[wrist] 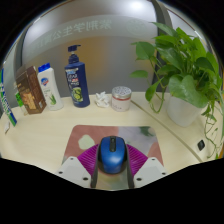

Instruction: Arrange mouse

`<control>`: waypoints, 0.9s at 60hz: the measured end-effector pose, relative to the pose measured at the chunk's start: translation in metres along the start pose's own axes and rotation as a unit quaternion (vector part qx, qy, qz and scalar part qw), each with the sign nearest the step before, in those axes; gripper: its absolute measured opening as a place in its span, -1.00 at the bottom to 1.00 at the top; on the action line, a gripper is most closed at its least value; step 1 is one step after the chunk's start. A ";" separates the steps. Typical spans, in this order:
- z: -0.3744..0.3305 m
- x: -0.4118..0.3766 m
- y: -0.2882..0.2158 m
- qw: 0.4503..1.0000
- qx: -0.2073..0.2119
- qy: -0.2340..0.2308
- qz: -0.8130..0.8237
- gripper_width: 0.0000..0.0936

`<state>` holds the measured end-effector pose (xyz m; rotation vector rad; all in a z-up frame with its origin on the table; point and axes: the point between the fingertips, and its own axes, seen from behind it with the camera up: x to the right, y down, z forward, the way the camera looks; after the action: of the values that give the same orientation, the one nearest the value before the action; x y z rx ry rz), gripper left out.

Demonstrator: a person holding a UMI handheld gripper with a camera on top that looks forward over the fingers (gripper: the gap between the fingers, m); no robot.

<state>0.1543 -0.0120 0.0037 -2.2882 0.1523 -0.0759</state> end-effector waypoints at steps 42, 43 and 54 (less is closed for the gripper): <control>-0.219 -0.005 0.005 0.997 0.053 0.036 -0.048 0.82; -0.226 -0.006 0.007 0.997 0.053 0.037 -0.049 0.82; -0.283 -0.014 0.028 0.996 0.059 0.031 -0.052 0.82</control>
<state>0.1085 -0.2388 0.1692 -2.1761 0.0600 -0.2044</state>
